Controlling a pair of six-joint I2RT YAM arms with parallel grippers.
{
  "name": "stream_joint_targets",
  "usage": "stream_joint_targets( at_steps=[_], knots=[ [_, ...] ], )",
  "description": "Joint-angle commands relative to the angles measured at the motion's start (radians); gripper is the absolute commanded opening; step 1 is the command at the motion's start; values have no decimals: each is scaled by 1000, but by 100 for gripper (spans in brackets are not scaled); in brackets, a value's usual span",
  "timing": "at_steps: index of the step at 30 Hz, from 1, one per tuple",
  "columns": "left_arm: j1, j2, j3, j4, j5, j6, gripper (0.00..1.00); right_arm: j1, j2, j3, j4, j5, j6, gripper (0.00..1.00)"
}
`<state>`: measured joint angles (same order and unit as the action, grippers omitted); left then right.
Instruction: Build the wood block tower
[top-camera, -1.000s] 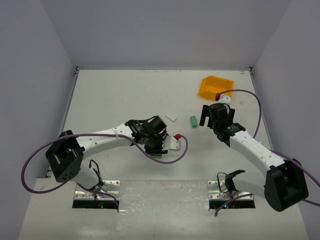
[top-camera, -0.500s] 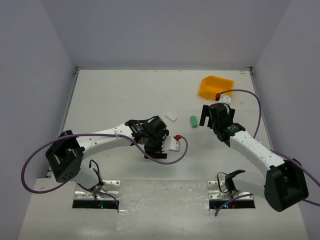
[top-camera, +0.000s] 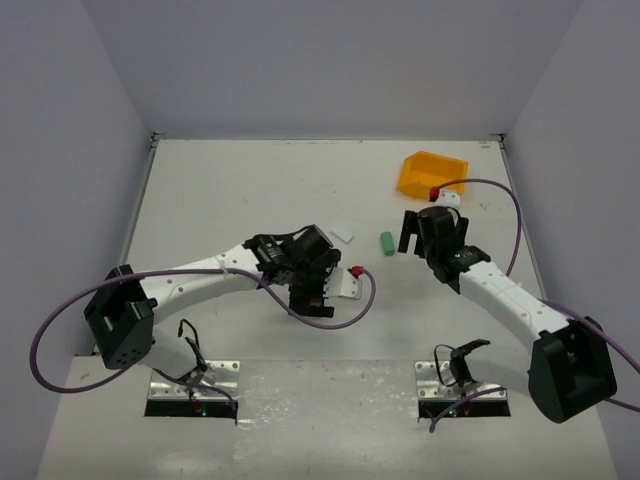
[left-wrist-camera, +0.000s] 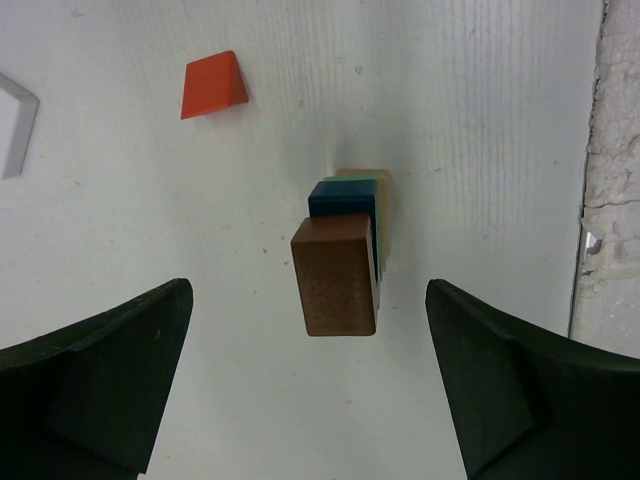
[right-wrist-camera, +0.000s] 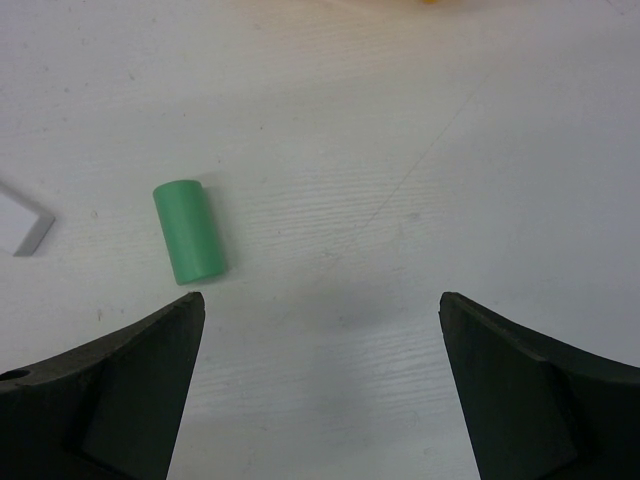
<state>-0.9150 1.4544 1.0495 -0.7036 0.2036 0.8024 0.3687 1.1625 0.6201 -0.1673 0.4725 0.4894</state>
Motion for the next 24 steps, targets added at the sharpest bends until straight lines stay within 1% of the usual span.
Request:
stream_joint_targets(
  at_steps=[1, 4, 6, 7, 8, 10, 11, 13, 15, 16, 18, 20, 22, 24],
  knots=[
    [11, -86, 49, 39, -12, 19, 100, -4, -32, 8, 16, 2, -28, 99],
    [76, -122, 85, 106, 18, -22, 100, -5, -69, -1, 17, -9, -39, 99],
    [161, -139, 135, 195, 58, -85, 100, -4, -87, -6, 18, -22, -48, 99],
    [202, -138, 155, 280, 112, -163, 100, -5, -91, -9, 17, -35, -52, 99],
    [262, -134, 177, 366, 136, -260, 100, -4, -96, -10, 18, -44, -50, 99],
    [368, -121, 212, 502, 131, -427, 100, -5, -101, -11, 21, -78, -46, 99],
    [400, -109, 217, 626, 54, -577, 100, -5, -101, -13, 27, -100, -46, 99],
    [417, -84, 241, 786, -131, -773, 100, -5, -91, -11, 43, -130, -38, 99],
    [420, -58, 305, 858, -289, -937, 100, -5, -69, -6, 58, -167, -35, 99],
    [421, -43, 328, 857, -347, -1026, 100, -5, -51, -3, 68, -177, -35, 99],
    [421, -23, 394, 853, -379, -1113, 100, -5, -19, 5, 81, -216, -38, 99],
    [421, -14, 424, 848, -406, -1223, 100, -6, 36, 23, 96, -244, -43, 99],
    [422, -19, 421, 854, -428, -1287, 100, -5, 102, 50, 97, -252, -41, 99],
    [421, -32, 401, 823, -440, -1333, 100, -6, 162, 73, 102, -263, -40, 99]
  ],
)
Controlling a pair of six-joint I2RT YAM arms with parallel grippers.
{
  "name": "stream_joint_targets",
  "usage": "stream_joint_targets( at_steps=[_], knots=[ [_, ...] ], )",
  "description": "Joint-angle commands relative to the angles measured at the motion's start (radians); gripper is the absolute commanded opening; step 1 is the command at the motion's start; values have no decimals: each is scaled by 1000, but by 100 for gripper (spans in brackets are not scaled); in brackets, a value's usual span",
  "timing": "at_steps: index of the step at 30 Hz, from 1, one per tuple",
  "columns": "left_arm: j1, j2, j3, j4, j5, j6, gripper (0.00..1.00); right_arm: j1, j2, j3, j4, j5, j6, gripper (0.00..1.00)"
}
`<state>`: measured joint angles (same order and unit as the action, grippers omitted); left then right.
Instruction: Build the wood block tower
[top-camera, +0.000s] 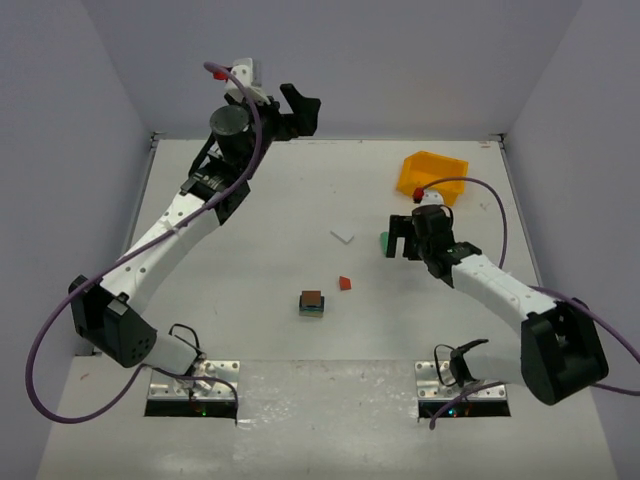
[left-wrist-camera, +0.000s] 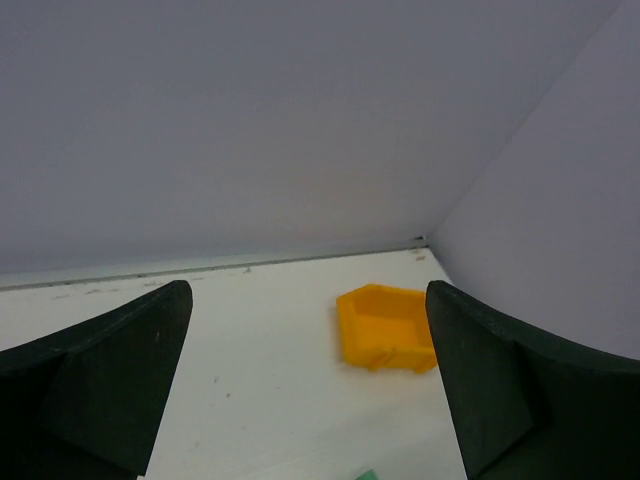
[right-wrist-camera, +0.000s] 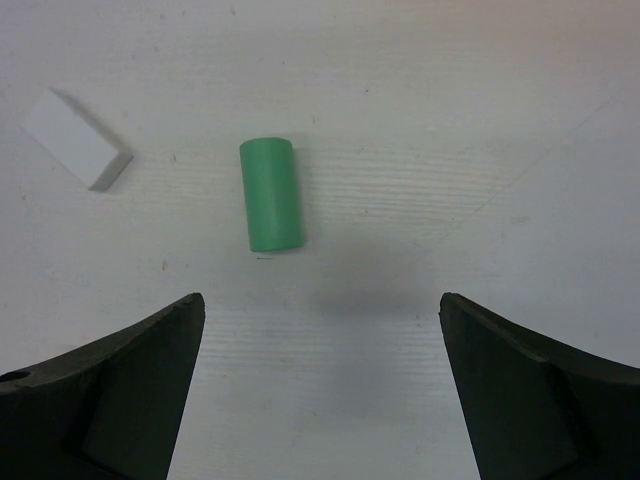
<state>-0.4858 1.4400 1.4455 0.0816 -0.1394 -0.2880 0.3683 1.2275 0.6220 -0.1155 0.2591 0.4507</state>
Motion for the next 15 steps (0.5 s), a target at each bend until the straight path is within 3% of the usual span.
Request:
stream_joint_targets(
  at_steps=[1, 3, 5, 6, 11, 15],
  knots=[
    [-8, -19, -12, 25, -79, -245, 100, -6, 123, 82, 55, -59, -1, 99],
    [-7, -79, -127, -44, 14, -258, 100, -9, 203, 104, 80, -84, -11, 99],
    [-7, -135, -271, 24, 84, -258, 100, -14, 276, 136, 89, -124, -18, 99],
    [-8, -179, -387, 84, 80, -258, 100, -14, 300, 144, 89, -135, -19, 99],
    [-8, -279, -589, 109, -27, -252, 100, -21, 399, 180, 148, -167, -48, 98],
    [-8, -307, -633, 102, -43, -209, 100, -28, 443, 194, 165, -170, -57, 79]
  ],
)
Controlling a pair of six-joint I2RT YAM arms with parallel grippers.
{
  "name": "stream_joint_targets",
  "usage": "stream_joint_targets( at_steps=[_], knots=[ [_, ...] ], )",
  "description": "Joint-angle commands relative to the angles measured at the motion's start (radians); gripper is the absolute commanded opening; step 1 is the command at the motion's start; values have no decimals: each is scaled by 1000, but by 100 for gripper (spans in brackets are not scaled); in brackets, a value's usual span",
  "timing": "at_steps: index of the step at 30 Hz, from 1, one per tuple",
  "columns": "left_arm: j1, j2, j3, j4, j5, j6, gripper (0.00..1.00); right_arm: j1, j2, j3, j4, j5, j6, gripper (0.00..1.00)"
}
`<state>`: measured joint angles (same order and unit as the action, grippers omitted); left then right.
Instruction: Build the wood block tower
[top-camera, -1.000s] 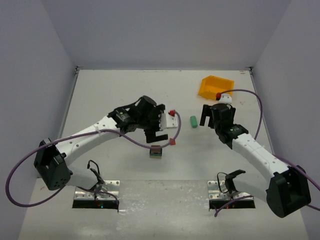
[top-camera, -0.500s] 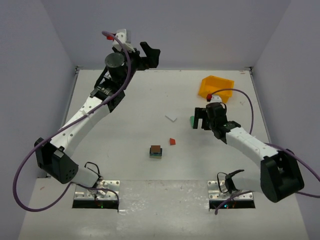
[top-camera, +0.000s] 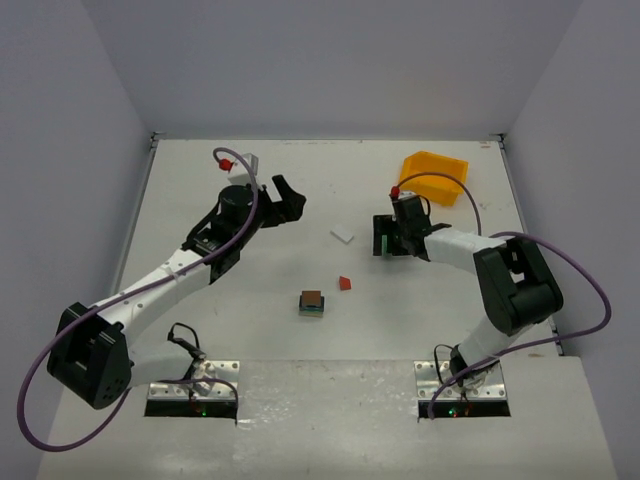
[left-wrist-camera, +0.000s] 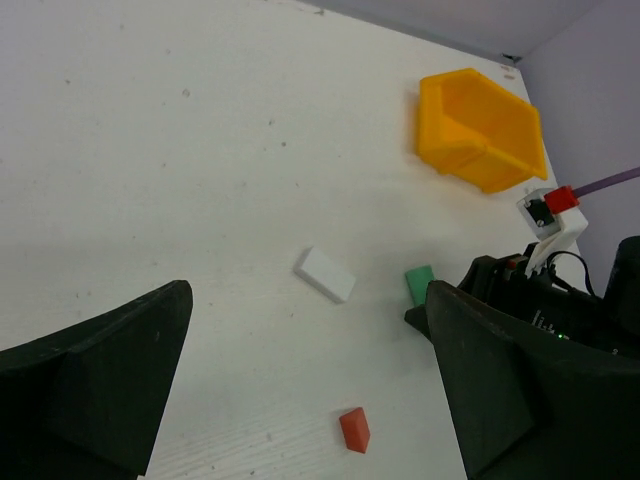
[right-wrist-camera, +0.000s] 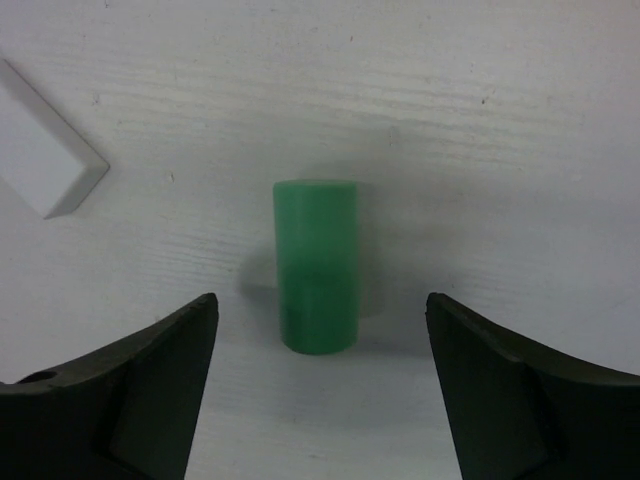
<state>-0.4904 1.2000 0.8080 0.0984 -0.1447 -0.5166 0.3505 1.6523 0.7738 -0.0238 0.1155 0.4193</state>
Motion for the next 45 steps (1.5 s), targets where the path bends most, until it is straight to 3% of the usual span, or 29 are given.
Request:
stream_joint_targets(
  at_steps=[1, 5, 11, 13, 15, 18, 23, 25, 28, 32, 40, 45],
  knots=[
    [-4, -68, 4, 82, -45, 22, 100, -10, 22, 40, 79, -30, -27, 76],
    [-2, -61, -8, 68, -62, 25, 100, -10, 52, 34, 87, -26, -42, 67],
    [-5, -50, -13, 75, -13, 21, 100, -10, 44, 6, 110, -32, -64, 26],
    [-5, -49, -9, 78, 25, 20, 100, -11, 19, -13, 135, -64, -79, 19],
    [-4, -42, -3, 79, 83, 17, 100, -11, -47, -68, 207, -107, -114, 10],
    [-4, -32, 3, 84, 189, 17, 100, -10, -178, -198, 384, -240, -197, 6],
    [-14, -13, -21, 155, 477, -24, 100, -8, -381, -439, 719, -523, -284, 5],
    [-38, 11, -31, 211, 538, -42, 100, -7, -454, -500, 824, -621, -292, 6],
    [-124, 64, -9, 220, 500, -48, 100, -5, -503, -562, 966, -717, -275, 7],
    [-207, 142, 31, 218, 515, -34, 98, -2, -544, -570, 1002, -716, -263, 11],
    [-236, 287, 99, 283, 592, -90, 72, 4, -593, -594, 1016, -765, -280, 13],
    [-241, 287, 96, 323, 587, -106, 70, 5, -600, -599, 983, -752, -306, 13]
  ],
)
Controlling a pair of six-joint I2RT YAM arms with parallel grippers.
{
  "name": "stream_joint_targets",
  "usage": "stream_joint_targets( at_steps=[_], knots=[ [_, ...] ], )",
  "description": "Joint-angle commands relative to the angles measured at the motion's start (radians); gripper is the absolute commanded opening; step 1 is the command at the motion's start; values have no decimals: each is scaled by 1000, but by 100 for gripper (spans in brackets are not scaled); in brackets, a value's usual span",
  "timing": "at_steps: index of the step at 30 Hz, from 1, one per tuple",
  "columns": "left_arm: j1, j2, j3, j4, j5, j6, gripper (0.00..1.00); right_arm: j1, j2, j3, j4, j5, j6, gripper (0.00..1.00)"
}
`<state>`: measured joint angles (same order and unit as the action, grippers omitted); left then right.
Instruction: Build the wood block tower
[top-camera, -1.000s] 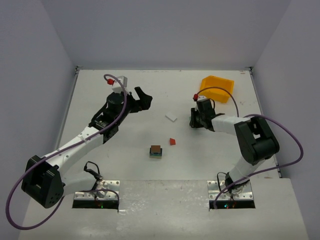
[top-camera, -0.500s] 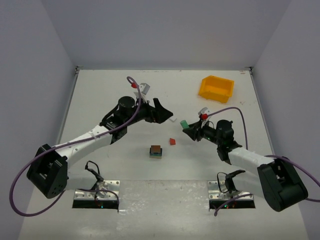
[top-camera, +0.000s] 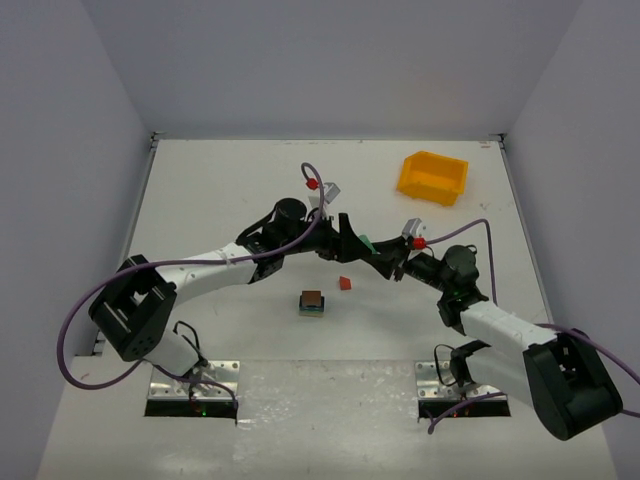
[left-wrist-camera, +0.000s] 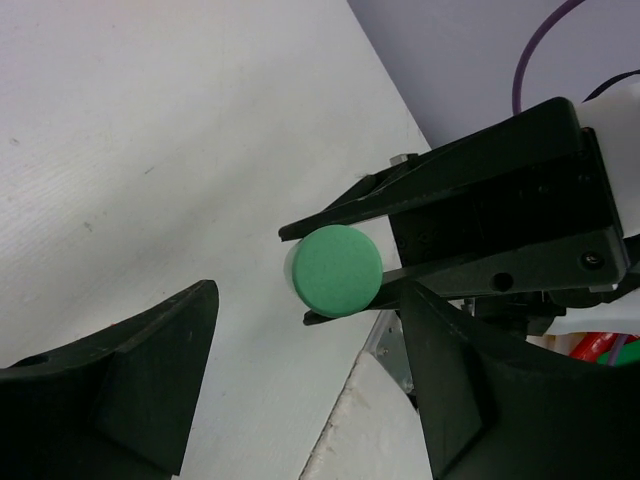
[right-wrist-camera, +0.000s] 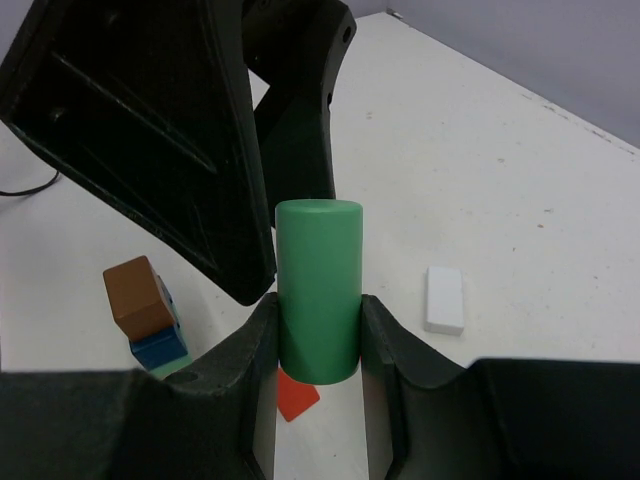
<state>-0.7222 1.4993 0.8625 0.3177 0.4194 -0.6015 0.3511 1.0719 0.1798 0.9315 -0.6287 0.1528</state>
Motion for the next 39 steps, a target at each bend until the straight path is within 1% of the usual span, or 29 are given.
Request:
stream_joint_targets(
  at_steps=[1, 6, 7, 11, 13, 17, 19, 20, 21, 23, 25, 27, 28, 29, 30, 32, 35, 39],
  knots=[
    [-8, -14, 40, 104, 6, -22, 70, 5, -21, -4, 26, -12, -39, 13],
    [-9, -22, 38, 112, -21, -26, 64, 6, -18, -3, 26, -15, -41, 13],
    [-10, -19, 39, 112, -19, -26, 62, 6, -18, -2, 26, -14, -40, 13],
    [-12, -6, 40, 119, -12, -24, 46, 5, -15, 3, 26, -16, -36, 13],
    [-16, 0, 44, 121, -1, -23, 42, 5, -13, 4, 24, -17, -36, 13],
    [-20, 4, 47, 128, 1, -22, 29, 6, -13, 6, 17, -16, -40, 13],
    [-22, 1, 47, 127, 1, -20, 19, 5, -13, 7, 12, -19, -41, 13],
    [-22, 1, 47, 127, 1, -17, 19, 5, -13, 7, 12, -19, -41, 13],
    [-26, -2, 47, 126, -4, -8, 12, 6, -10, 9, 6, -14, -42, 15],
    [-31, -8, 46, 123, -14, 6, 1, 6, -7, 13, -6, -9, -43, 21],
    [-46, -21, 46, 114, -26, 51, 0, 6, -5, 19, -18, 1, -39, 30],
    [-74, -48, 51, 76, -72, 125, 0, 6, -8, 38, -51, 7, -29, 53],
    [-90, -71, 54, 47, -125, 163, 0, 6, -12, 54, -91, 6, -20, 68],
    [-102, -94, 57, 18, -184, 188, 0, 6, -16, 68, -144, -3, -14, 87],
    [-112, -115, 58, -9, -227, 213, 0, 6, -22, 83, -192, -12, -4, 98],
    [-120, -148, 58, -40, -268, 244, 0, 6, -39, 109, -254, -31, 20, 99],
    [-123, -211, 47, -145, -389, 263, 0, 6, -92, 109, -325, -73, 2, 99],
    [-126, -260, 56, -298, -521, 264, 0, 6, -149, 80, -350, -84, -46, 99]
  ],
)
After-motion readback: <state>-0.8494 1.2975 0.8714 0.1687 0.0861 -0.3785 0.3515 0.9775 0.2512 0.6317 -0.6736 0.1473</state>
